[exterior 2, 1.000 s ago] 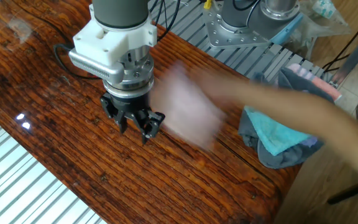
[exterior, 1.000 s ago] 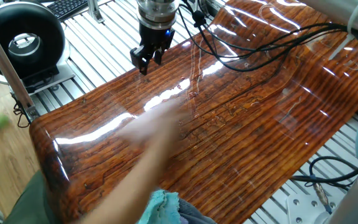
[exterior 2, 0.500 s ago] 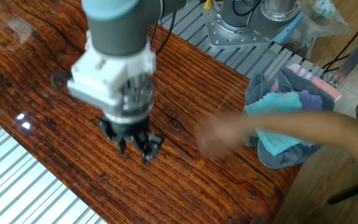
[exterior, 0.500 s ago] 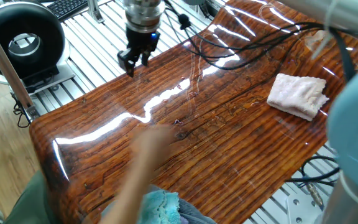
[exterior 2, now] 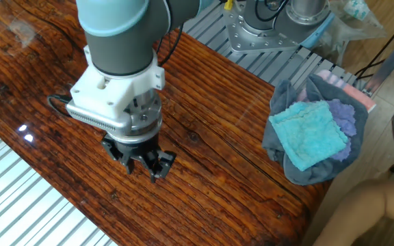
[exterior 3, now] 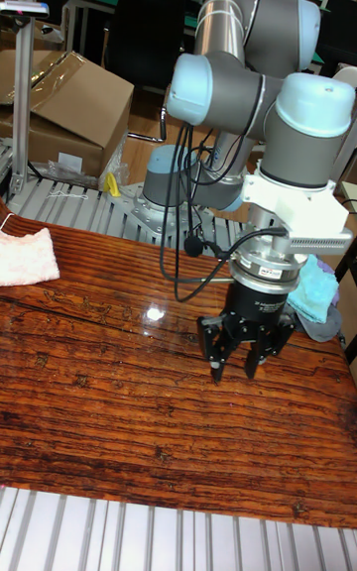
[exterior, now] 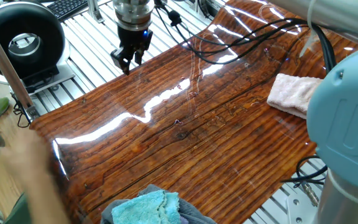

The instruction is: Clean the table with a cloth

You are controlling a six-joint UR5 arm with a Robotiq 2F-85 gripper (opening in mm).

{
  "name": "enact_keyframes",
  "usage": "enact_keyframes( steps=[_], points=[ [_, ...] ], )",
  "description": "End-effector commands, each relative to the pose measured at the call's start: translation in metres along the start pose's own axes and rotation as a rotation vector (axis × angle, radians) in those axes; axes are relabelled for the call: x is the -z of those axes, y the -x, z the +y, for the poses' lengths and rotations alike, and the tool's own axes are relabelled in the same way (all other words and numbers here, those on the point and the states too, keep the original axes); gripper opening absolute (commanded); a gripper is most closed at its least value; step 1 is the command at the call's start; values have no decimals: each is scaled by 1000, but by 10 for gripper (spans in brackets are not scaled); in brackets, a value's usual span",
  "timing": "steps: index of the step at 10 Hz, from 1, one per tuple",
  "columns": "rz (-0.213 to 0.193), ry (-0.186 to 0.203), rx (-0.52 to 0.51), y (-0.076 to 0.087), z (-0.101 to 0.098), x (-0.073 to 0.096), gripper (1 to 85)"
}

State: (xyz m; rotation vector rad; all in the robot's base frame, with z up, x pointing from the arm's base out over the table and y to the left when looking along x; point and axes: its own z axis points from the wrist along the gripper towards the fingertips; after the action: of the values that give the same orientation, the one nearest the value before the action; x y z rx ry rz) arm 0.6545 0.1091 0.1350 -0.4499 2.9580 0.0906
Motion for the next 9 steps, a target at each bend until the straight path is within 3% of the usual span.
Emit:
enact_keyframes(
  steps=[1, 3, 5, 6, 7, 8, 9],
  points=[
    [4, 49, 107, -4, 4, 2, 510],
    [27, 30, 83, -9, -1, 2, 543],
    [20, 83, 37, -8, 13, 3, 553],
    [20, 87, 41, -8, 14, 3, 540],
    [37, 78, 48, -12, 12, 3, 527],
    [40, 43, 42, -13, 5, 3, 477],
    [65, 22, 53, -28, -9, 9, 380]
  ],
)
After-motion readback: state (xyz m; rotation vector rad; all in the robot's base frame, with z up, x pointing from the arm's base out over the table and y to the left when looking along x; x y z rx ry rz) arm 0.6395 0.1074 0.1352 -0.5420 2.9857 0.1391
